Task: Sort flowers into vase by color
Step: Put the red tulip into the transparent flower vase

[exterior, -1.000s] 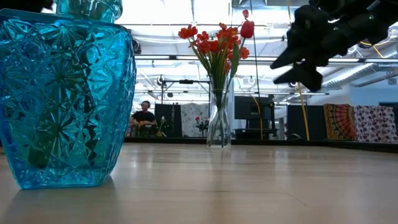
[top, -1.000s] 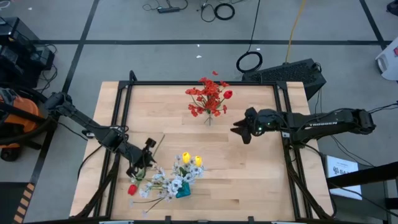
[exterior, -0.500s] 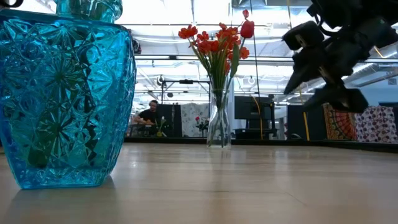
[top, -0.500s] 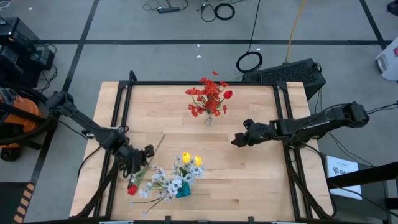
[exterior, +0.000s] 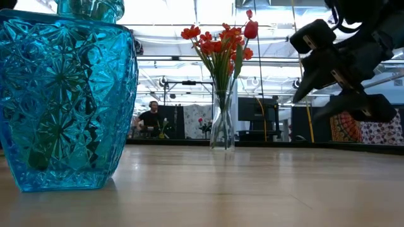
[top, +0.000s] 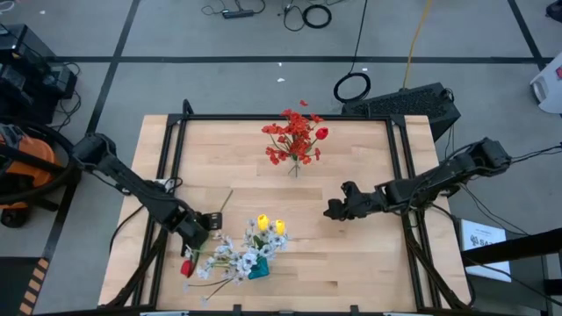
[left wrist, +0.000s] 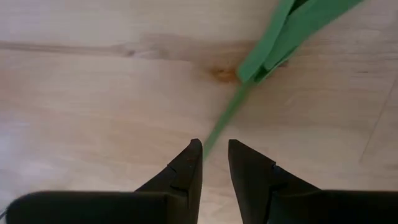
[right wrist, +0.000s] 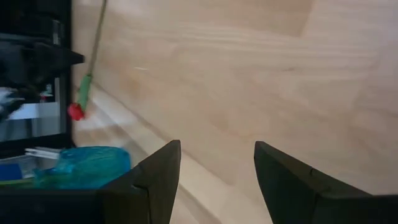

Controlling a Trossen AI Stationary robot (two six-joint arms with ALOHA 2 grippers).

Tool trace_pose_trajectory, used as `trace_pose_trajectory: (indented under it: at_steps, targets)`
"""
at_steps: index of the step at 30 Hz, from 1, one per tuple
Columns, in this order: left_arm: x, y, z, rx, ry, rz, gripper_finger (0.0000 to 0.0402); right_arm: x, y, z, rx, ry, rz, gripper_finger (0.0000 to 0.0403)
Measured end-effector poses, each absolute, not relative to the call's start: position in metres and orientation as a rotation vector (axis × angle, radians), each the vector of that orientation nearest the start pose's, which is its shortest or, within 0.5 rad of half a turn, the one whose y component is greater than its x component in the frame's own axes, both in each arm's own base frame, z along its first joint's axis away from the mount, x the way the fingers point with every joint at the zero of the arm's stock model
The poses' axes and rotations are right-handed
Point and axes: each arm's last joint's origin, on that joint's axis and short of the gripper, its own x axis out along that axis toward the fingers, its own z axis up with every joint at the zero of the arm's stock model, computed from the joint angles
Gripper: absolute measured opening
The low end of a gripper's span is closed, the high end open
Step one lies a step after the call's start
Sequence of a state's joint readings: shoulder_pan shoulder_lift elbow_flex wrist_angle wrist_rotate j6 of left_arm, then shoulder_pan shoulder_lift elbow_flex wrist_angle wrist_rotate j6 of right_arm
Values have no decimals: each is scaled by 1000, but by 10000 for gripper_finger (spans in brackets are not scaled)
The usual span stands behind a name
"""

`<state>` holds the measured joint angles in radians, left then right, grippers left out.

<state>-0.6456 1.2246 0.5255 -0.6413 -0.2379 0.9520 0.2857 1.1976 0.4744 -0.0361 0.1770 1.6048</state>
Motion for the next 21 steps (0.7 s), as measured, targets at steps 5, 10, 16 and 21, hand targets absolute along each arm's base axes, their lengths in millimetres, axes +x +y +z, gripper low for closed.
trace_pose_trajectory:
  at_steps: [5,10,16,21]
  targets:
    - [145,-107,145,1407,1000,-962,103,209,62,167,1375,631,-481,196]
    - [147,-116,153,1413,945,-980,113,208,65,167,1378,624,-485,196]
    - [143,-120,152,1412,899,-1119,114,208,66,167,1362,574,-516,196]
    - [142,-122,151,1465,862,-1168,114,208,66,167,1358,575,-514,196]
